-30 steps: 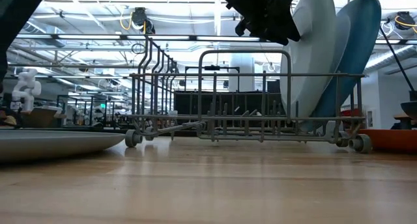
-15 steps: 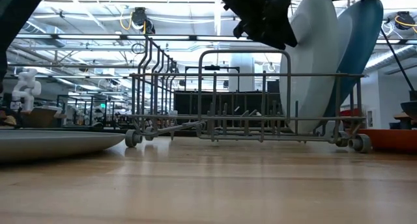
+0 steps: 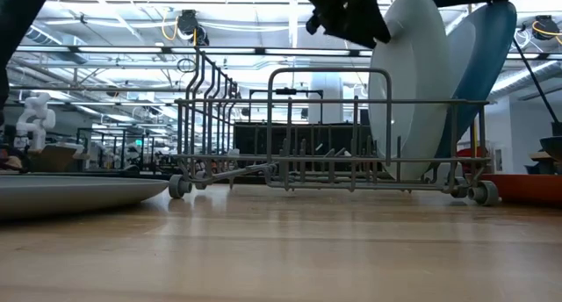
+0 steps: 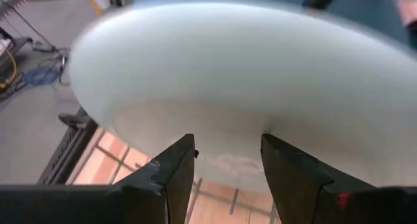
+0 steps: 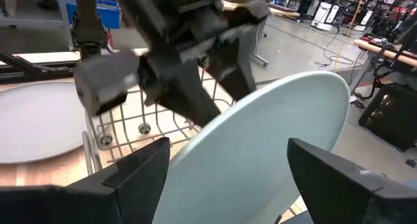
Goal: Sort dishes
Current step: Put the light blue plate into the dish rack
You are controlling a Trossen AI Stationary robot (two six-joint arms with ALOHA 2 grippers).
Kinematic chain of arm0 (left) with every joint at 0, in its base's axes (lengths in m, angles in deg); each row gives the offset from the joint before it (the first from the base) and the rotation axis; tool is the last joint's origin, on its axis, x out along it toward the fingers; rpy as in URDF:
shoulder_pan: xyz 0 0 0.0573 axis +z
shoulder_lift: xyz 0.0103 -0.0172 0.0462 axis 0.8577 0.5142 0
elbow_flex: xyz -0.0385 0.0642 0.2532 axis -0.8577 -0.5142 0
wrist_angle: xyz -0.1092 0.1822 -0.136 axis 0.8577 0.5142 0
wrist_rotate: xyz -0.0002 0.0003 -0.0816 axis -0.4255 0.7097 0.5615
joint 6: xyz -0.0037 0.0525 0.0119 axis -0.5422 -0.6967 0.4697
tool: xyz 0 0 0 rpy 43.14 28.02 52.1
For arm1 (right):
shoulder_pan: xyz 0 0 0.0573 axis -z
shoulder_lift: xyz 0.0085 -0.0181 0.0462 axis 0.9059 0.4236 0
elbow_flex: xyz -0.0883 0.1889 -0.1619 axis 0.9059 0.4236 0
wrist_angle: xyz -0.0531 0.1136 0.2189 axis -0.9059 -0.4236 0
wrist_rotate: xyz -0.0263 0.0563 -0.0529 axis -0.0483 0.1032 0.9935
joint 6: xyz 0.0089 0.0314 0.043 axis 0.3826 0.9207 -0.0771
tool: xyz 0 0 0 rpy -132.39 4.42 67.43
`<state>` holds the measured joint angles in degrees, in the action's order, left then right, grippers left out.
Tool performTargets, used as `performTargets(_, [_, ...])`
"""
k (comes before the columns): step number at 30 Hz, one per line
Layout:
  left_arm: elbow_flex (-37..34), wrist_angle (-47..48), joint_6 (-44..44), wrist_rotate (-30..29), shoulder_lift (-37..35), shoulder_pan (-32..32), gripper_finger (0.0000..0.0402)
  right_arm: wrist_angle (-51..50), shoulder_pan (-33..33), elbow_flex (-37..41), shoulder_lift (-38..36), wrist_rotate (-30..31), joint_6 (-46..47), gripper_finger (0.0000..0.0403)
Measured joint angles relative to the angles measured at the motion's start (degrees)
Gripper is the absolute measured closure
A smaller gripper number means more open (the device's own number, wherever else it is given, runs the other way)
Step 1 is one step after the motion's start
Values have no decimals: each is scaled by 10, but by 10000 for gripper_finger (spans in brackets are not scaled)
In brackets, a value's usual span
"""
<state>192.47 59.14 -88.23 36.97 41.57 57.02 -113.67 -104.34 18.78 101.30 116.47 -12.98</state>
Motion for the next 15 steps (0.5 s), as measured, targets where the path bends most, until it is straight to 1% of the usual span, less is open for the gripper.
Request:
performTargets(5, [0, -4, 0, 4, 0, -2, 224, 9, -1, 0, 0, -1, -11, 99])
performTargets(8, [0, -6, 0, 6, 0, -3, 224, 34, -1, 1, 1, -5, -32, 99])
performTargets(12, [0, -19, 0, 6, 0, -2, 224, 98, -1, 2, 2, -6, -98, 99])
performTargets(15, [0, -28, 0, 14, 0, -2, 224, 152, -1, 2, 2, 25, -168, 99])
